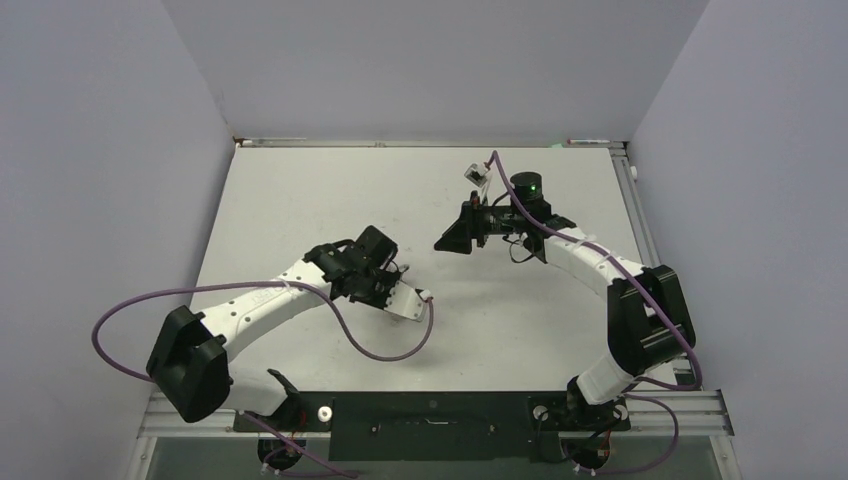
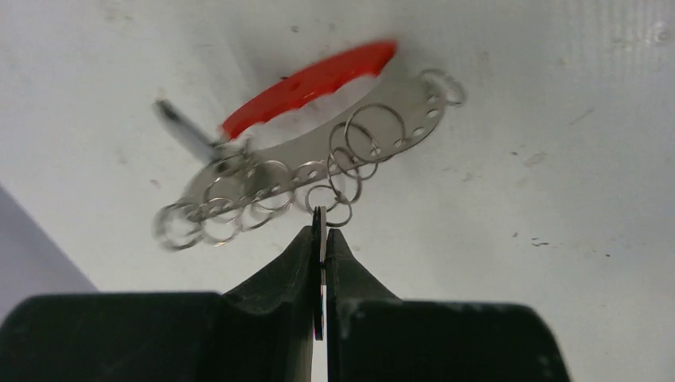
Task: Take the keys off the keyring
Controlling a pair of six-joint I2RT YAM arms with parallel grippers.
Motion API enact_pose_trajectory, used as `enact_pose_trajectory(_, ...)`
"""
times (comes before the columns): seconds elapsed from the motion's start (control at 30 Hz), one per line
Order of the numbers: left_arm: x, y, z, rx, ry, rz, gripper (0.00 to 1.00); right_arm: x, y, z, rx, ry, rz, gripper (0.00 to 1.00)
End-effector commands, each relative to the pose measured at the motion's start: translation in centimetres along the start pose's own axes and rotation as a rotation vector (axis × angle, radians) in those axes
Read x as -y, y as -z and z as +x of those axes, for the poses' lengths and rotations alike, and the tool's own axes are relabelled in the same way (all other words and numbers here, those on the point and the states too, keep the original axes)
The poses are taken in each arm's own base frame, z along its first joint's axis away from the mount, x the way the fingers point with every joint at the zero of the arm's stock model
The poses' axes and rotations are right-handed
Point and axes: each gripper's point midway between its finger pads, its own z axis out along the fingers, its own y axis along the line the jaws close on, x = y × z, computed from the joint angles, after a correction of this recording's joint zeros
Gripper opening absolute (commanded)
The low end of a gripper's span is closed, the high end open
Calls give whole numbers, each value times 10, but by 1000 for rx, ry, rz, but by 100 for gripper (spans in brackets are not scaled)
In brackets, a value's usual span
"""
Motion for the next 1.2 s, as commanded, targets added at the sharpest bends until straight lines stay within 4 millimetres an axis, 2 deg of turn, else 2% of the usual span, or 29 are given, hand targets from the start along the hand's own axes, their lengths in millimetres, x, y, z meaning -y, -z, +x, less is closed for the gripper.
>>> enact_pose_trajectory(0.0,4,-22,1,-3,10,-2,0,-7,4,-4,19,56,-25,62)
enact_pose_trajectory(0.1,6,-31,-8,31,59,28,0,-4,3,6,3,36,-26,60)
enact_pose_trajectory(0.2,11,-31,-18,70,88,77,0,-5,4,17,-13,28,-35,58)
enact_pose_trajectory(0.33,8,-24,-29,113,116,93,0,-7,5,26,-25,45,-45,57)
enact_pose_trajectory(0.47,-4,-13,-38,144,117,64,0,-11,2,32,-37,75,-61,56)
enact_pose_trajectory(0.8,-27,12,-43,194,-89,-102,0,-33,-12,35,-67,209,-129,53)
enact_pose_trajectory(1.0,-25,21,-42,211,-219,-148,0,-48,-25,39,-87,284,-179,51)
enact_pose_trajectory(1.17,-25,22,-41,222,-211,-177,0,-60,-34,37,-82,313,-215,50)
